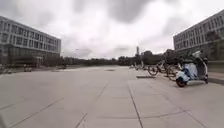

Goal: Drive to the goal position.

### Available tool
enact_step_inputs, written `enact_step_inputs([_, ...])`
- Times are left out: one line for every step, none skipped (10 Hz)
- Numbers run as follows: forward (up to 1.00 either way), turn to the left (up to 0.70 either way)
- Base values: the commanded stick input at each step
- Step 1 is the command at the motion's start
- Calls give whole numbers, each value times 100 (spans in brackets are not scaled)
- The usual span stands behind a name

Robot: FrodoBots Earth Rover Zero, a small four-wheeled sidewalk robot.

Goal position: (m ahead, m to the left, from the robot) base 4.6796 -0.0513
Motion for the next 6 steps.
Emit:
enact_step_inputs([70,0])
enact_step_inputs([70,0])
enact_step_inputs([70,0])
enact_step_inputs([70,0])
enact_step_inputs([70,0])
enact_step_inputs([70,0])
